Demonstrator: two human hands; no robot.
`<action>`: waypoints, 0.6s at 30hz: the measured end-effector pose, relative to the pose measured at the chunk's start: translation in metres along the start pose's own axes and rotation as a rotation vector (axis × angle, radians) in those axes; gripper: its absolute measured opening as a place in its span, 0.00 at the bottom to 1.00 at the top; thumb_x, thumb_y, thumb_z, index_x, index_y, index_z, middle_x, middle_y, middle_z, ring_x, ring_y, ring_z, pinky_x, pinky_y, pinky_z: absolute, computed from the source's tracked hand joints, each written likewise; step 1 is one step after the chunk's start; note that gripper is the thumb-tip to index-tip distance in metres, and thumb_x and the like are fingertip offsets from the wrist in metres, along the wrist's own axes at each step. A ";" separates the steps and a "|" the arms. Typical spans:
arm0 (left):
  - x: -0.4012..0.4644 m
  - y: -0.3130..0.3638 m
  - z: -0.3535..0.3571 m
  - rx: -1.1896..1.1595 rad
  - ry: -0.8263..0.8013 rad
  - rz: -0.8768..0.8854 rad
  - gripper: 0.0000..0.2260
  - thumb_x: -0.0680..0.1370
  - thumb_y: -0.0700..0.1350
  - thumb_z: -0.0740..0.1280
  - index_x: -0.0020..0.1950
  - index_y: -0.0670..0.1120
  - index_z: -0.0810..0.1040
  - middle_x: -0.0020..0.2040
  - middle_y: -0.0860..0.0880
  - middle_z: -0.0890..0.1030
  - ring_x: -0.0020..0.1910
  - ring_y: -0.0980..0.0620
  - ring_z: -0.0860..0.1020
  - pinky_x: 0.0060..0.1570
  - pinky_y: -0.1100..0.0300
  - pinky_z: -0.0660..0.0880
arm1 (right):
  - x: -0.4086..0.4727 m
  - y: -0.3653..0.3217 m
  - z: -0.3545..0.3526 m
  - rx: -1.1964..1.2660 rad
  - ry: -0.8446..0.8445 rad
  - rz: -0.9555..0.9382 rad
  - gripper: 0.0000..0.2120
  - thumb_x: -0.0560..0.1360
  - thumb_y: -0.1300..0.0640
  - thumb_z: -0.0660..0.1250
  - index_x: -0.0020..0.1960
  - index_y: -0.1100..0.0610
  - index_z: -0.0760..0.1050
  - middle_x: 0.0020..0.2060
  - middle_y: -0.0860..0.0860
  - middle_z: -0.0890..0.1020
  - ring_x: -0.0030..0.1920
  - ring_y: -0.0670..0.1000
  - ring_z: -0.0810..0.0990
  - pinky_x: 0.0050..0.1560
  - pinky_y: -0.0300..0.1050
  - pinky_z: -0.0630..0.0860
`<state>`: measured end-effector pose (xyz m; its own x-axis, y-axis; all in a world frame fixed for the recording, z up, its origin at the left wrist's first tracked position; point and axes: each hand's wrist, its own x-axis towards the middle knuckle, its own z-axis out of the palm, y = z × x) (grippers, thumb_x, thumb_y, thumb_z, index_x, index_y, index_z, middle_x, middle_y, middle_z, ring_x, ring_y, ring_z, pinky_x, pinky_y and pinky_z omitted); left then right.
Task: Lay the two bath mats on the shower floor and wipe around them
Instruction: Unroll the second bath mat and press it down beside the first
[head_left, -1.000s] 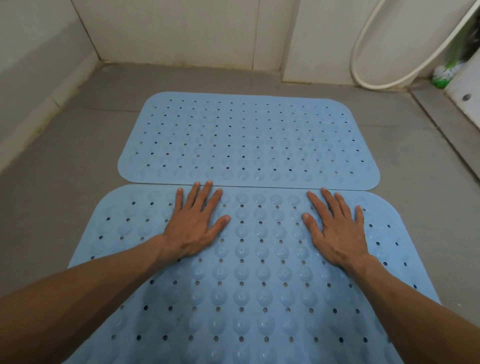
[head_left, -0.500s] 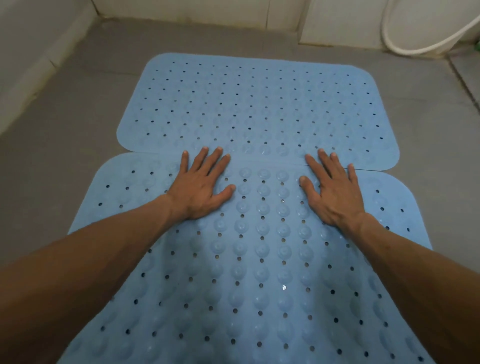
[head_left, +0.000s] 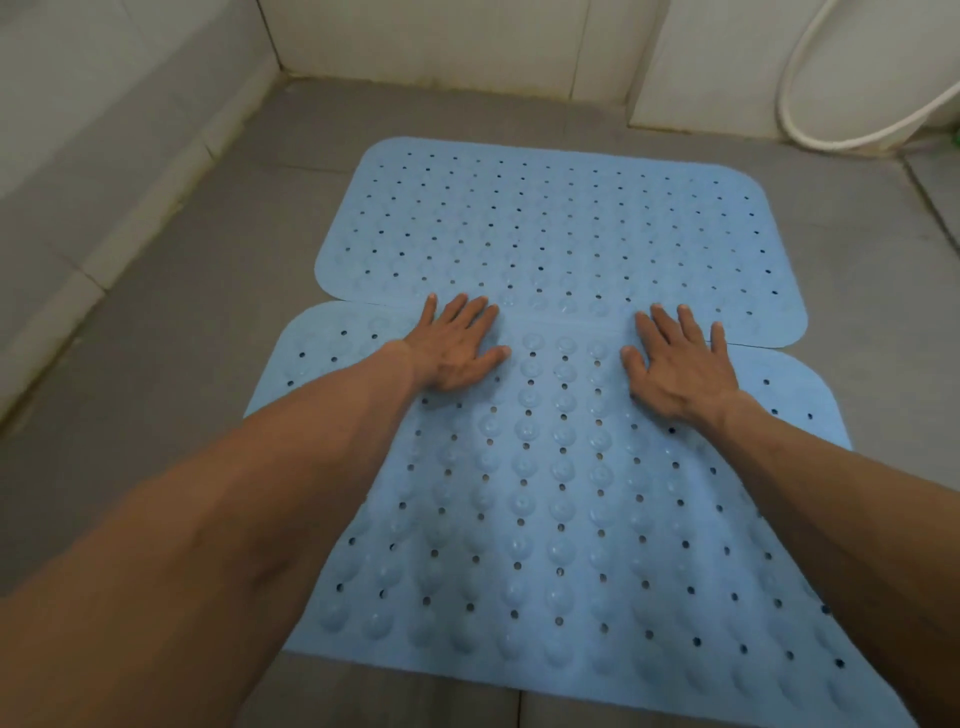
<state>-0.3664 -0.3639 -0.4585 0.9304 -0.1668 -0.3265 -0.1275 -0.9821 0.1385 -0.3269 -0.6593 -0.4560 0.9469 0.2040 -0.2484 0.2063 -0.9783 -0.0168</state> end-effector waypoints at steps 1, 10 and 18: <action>-0.006 -0.004 -0.003 -0.007 0.050 -0.003 0.32 0.81 0.64 0.43 0.80 0.50 0.40 0.80 0.50 0.40 0.79 0.49 0.39 0.75 0.43 0.35 | -0.007 -0.014 -0.002 0.043 0.013 0.018 0.31 0.82 0.40 0.41 0.81 0.50 0.42 0.81 0.48 0.42 0.80 0.52 0.37 0.78 0.61 0.37; -0.083 -0.081 0.014 -0.009 0.283 -0.104 0.30 0.82 0.60 0.42 0.80 0.47 0.42 0.80 0.46 0.42 0.79 0.47 0.41 0.76 0.45 0.37 | -0.045 -0.169 0.008 0.288 0.094 -0.046 0.30 0.83 0.41 0.43 0.81 0.51 0.43 0.80 0.50 0.40 0.79 0.51 0.35 0.77 0.57 0.34; -0.045 -0.092 0.046 -0.029 0.442 -0.167 0.33 0.80 0.62 0.40 0.80 0.44 0.44 0.80 0.42 0.41 0.79 0.45 0.40 0.76 0.42 0.38 | -0.013 -0.216 0.039 0.255 0.259 -0.043 0.30 0.82 0.41 0.42 0.81 0.51 0.49 0.81 0.50 0.44 0.80 0.49 0.38 0.78 0.57 0.36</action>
<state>-0.4118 -0.2698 -0.4995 0.9953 0.0523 0.0820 0.0399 -0.9884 0.1464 -0.3939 -0.4519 -0.4872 0.9765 0.2153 0.0109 0.2101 -0.9393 -0.2712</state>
